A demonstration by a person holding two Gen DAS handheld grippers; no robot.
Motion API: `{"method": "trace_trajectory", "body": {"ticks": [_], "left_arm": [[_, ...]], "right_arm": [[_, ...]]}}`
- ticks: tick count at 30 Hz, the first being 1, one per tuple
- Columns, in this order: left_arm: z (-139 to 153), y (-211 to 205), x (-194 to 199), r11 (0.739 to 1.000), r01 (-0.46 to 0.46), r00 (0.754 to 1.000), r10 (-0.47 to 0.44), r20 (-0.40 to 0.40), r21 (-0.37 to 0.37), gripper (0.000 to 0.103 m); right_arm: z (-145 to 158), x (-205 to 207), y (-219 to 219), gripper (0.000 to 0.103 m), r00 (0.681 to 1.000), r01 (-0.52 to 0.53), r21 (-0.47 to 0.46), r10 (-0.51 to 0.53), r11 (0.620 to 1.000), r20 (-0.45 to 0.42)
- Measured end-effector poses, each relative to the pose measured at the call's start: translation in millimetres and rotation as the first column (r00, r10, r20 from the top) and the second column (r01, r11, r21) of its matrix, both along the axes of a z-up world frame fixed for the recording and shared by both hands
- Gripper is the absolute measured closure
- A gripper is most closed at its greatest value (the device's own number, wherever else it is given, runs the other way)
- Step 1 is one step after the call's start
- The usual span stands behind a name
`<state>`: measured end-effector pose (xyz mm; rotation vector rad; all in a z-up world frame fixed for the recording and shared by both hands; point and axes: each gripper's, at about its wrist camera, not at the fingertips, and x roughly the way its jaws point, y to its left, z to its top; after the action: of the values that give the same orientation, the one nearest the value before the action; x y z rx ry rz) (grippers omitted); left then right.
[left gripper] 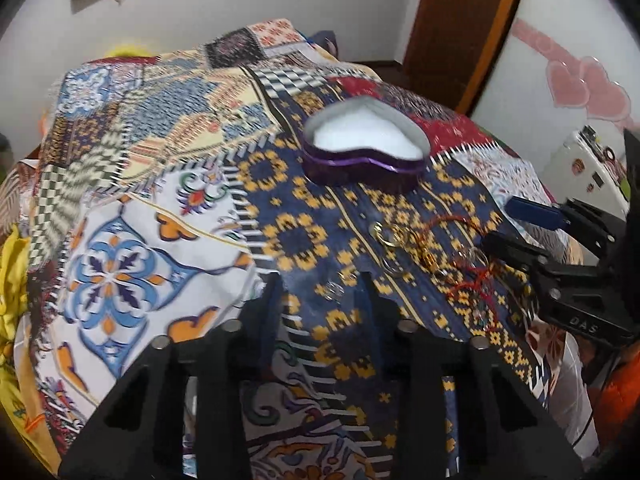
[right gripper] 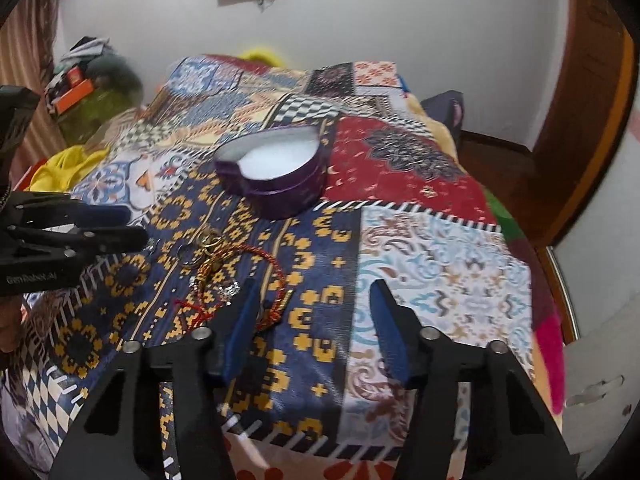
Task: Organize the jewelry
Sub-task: 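Lower the right tool to the red-and-gold bracelet and grasp it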
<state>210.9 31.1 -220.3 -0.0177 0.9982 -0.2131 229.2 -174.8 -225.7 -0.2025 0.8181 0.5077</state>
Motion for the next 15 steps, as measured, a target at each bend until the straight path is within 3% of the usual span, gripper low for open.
{"method": "trace_trajectory", "body": {"ticks": [10,13,15], "left_arm": [[-11,-4,5,1.0,0.009,1.0,-0.009,-0.019,-0.009,0.077],[-12,-2,5,1.0,0.007,1.0,-0.007,-0.017,-0.012,0.093],[-12,-1,5,1.0,0.005,1.0,-0.006,-0.012,-0.019,0.094]], "right_arm": [[-4,3,11,0.078,0.998,-0.061,0.001,0.061,0.998,-0.014],[-6,4,14,0.085,0.997,-0.078,-0.002,0.078,0.997,-0.02],[-8,4,15,0.092,0.996,-0.089,0.008,0.09,0.996,-0.029]]}}
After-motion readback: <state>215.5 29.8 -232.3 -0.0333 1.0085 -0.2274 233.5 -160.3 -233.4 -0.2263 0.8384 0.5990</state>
